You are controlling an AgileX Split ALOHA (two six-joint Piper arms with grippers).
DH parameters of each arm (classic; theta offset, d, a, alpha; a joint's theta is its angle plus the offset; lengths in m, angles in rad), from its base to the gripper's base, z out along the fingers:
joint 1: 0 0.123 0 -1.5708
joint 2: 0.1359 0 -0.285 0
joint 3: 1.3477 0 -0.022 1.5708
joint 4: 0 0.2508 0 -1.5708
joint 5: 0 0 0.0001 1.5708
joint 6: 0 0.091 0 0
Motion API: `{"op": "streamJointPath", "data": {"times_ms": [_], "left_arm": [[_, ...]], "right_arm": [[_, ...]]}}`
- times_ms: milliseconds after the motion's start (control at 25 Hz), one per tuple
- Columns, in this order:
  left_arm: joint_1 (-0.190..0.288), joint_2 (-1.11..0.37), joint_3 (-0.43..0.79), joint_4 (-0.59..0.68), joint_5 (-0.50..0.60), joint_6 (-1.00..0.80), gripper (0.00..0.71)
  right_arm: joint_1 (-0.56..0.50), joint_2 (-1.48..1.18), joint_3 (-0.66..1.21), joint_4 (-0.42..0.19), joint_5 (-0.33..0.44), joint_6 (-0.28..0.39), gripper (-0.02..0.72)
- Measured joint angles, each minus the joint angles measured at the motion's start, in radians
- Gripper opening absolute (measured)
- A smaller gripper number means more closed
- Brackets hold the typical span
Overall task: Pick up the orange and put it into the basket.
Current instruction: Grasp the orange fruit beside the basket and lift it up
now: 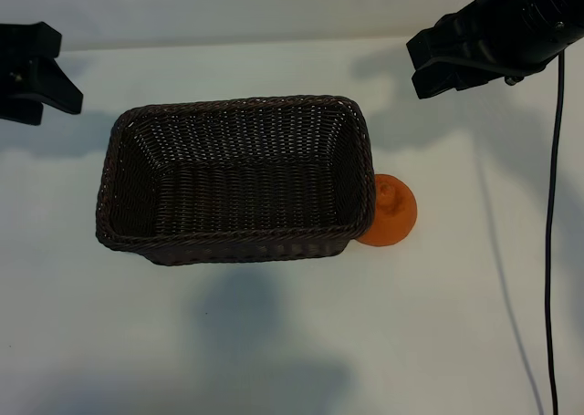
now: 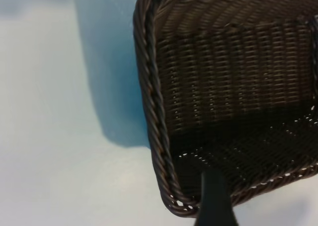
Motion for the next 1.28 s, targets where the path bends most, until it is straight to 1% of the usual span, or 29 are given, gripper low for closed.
{"op": "streamJointPath", "data": {"times_ms": [680,840,960,1120,1280], "left_arm": [[0.000,-0.018,0.002,-0.005,0.000,-0.003,0.524],[0.000,-0.019,0.066,-0.014,0.000,0.001,0.524],[0.000,-0.019,0.107,-0.043,0.000,0.029,0.524],[0.000,-0.047,0.116,-0.097,0.000,0.079,0.524],[0.000,-0.071,0.116,-0.105,0.000,0.103,0.524]], "right_arm": [[0.000,0.000,0.000,0.000,0.000,0.000,0.410],[0.000,0.000,0.000,0.000,0.000,0.000,0.410],[0.000,0.000,0.000,0.000,0.000,0.000,0.410],[0.000,0.000,0.000,0.000,0.000,0.000,0.410],[0.000,0.000,0.000,0.000,0.000,0.000,0.410]]}}
